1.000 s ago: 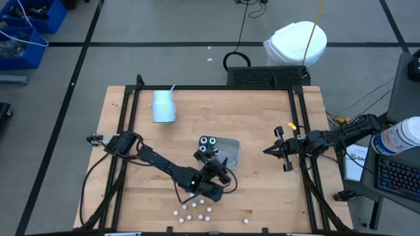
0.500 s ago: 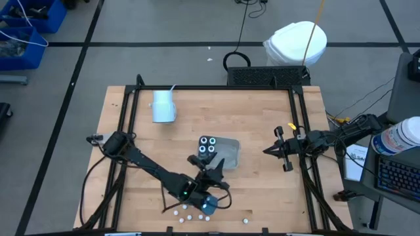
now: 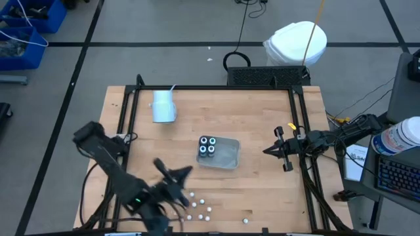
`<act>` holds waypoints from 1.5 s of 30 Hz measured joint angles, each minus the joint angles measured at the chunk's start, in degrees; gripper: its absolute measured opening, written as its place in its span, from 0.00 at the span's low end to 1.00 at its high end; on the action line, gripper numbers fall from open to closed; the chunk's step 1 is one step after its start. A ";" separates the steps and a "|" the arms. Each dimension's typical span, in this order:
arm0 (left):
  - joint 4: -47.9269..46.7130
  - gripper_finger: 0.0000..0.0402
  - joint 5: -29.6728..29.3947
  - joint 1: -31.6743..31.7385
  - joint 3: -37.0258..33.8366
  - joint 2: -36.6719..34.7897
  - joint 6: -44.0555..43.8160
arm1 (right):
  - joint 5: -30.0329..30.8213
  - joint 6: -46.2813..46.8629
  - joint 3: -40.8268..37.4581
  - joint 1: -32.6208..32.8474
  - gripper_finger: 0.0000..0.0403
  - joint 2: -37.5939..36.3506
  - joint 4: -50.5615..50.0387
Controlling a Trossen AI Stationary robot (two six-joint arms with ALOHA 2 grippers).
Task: Pick & Place food coloring
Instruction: Adjust the white container
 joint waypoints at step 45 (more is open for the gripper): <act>48.17 0.01 35.43 25.61 -48.47 0.89 -25.78 | 10.43 8.14 -2.46 -4.13 0.00 36.36 15.65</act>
